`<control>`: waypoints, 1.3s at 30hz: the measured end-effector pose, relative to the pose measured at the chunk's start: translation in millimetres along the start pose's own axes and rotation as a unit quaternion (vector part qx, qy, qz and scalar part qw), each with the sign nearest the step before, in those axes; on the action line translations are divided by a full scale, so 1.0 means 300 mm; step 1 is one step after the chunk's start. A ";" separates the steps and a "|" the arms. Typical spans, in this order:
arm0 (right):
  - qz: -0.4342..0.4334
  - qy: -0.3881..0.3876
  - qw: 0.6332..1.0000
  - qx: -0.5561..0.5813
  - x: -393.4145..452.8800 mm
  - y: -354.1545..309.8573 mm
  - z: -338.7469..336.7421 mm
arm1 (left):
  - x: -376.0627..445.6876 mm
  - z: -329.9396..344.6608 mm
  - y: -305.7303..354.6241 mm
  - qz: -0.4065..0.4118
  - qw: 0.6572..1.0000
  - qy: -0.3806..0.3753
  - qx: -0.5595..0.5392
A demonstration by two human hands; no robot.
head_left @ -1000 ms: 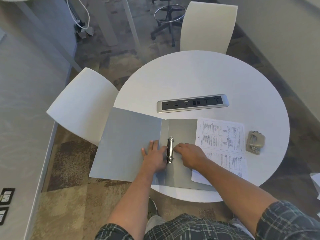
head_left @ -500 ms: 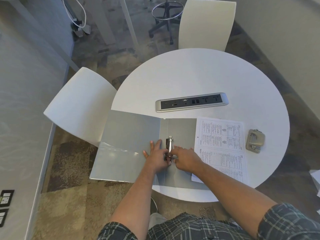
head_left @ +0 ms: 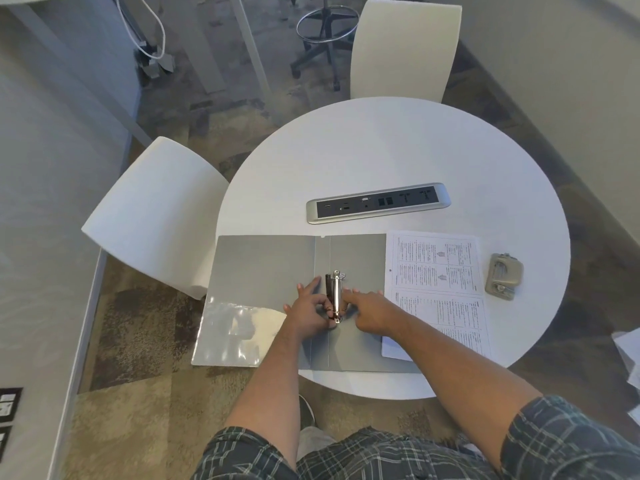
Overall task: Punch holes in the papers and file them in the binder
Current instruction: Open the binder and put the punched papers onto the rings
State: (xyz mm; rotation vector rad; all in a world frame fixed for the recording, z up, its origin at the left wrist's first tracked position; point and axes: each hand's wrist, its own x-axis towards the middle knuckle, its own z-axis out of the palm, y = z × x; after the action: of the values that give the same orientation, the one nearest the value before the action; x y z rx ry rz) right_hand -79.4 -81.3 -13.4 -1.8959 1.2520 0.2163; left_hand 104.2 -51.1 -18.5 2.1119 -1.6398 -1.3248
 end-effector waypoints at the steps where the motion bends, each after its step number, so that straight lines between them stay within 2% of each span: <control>1: -0.001 -0.001 1.000 0.008 -0.001 0.004 -0.001 | 0.000 -0.001 0.001 -0.001 1.000 -0.001 0.001; 5: -0.019 -0.017 0.999 0.024 -0.010 0.019 -0.023 | 0.009 -0.001 0.031 -0.016 0.993 -0.047 0.105; 8: -0.049 -0.015 0.997 0.060 -0.038 0.065 -0.040 | 0.009 0.003 0.071 -0.020 0.986 -0.039 0.164; 10: -0.069 0.028 0.994 0.076 -0.076 0.116 -0.044 | -0.013 0.018 0.109 -0.011 0.981 -0.003 0.192; 12: -0.066 0.110 0.990 0.062 -0.118 0.182 -0.044 | -0.036 0.055 0.140 0.029 0.974 0.038 0.222; 14: -0.011 0.207 0.978 0.035 -0.164 0.249 -0.049 | -0.052 0.102 0.175 0.103 0.965 0.090 0.224; 16: 0.082 0.292 0.951 0.055 -0.211 0.306 -0.054 | -0.066 0.148 0.226 0.148 0.965 0.110 0.187; 18: 0.178 0.369 0.908 0.092 -0.253 0.352 -0.055 | -0.072 0.196 0.274 0.158 0.970 0.096 0.156; 20: 0.267 0.413 0.863 0.113 -0.292 0.393 -0.054 | -0.071 0.240 0.304 0.140 0.980 0.065 0.122; 23: 0.356 0.391 0.838 0.133 -0.331 0.449 -0.044 | -0.065 0.283 0.325 0.094 0.993 0.027 0.068; 30: 0.404 0.351 0.818 0.211 -0.339 0.464 -0.048 | -0.039 0.323 0.317 0.045 0.999 0.025 0.019; 35: 0.408 0.326 0.813 0.257 -0.300 0.476 -0.058 | -0.036 0.328 0.322 0.053 0.997 0.015 0.053; 39: 0.361 0.313 0.786 0.392 -0.273 0.535 -0.031 | -0.030 0.324 0.320 0.056 0.995 0.013 0.076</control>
State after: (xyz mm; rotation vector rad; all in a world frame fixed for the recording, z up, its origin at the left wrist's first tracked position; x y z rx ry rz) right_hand -254.3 -57.0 -49.9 -0.6888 2.0627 -0.5331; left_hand -32.4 -44.5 -14.3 2.0718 -1.8725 -1.1694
